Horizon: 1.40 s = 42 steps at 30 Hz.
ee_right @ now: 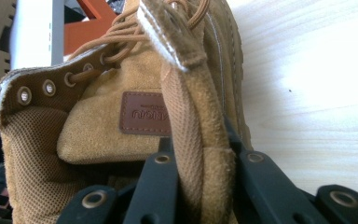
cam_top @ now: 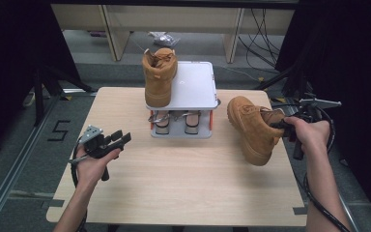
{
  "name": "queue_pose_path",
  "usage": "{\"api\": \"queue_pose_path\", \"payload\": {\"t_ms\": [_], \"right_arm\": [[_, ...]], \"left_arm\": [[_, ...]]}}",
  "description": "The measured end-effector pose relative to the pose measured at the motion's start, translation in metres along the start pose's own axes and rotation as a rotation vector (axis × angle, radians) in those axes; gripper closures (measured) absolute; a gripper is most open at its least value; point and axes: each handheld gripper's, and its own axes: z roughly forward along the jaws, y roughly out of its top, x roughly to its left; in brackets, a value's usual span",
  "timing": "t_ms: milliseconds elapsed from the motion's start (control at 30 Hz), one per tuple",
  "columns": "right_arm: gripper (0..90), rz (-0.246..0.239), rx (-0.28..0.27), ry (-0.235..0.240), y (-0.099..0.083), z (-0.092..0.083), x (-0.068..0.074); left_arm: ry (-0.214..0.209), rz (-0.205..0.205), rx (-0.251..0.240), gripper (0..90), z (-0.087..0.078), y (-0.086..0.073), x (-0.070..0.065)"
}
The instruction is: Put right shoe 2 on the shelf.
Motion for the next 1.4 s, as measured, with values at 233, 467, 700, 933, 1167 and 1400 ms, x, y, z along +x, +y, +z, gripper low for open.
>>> {"api": "queue_pose_path", "payload": {"t_ms": [233,467,700,933,1167,1400], "right_arm": [[83.0,0.003,-0.005,0.010,0.003,0.002,0.003],[82.9,-0.001,-0.013,0.015,0.006,0.002,0.007],[82.9,0.009,-0.030,0.024,0.009,0.002,0.011],[82.8,-0.003,-0.040,0.013,0.013,0.001,0.016],[82.7,-0.004,-0.048,0.015,0.019,0.000,0.023],[82.7,-0.014,-0.063,0.023,0.025,0.000,0.032]], "left_arm": [[-0.001,-0.002,-0.005,55.6,0.000,0.000,0.000],[-0.001,-0.001,-0.008,55.7,-0.001,0.000,0.001],[0.001,-0.003,-0.010,55.6,-0.001,0.000,0.001],[-0.002,0.006,-0.010,55.6,-0.001,0.000,0.001],[0.000,0.007,-0.006,55.5,-0.001,-0.001,0.002],[0.003,0.006,-0.005,55.5,-0.001,-0.001,0.004]]}}
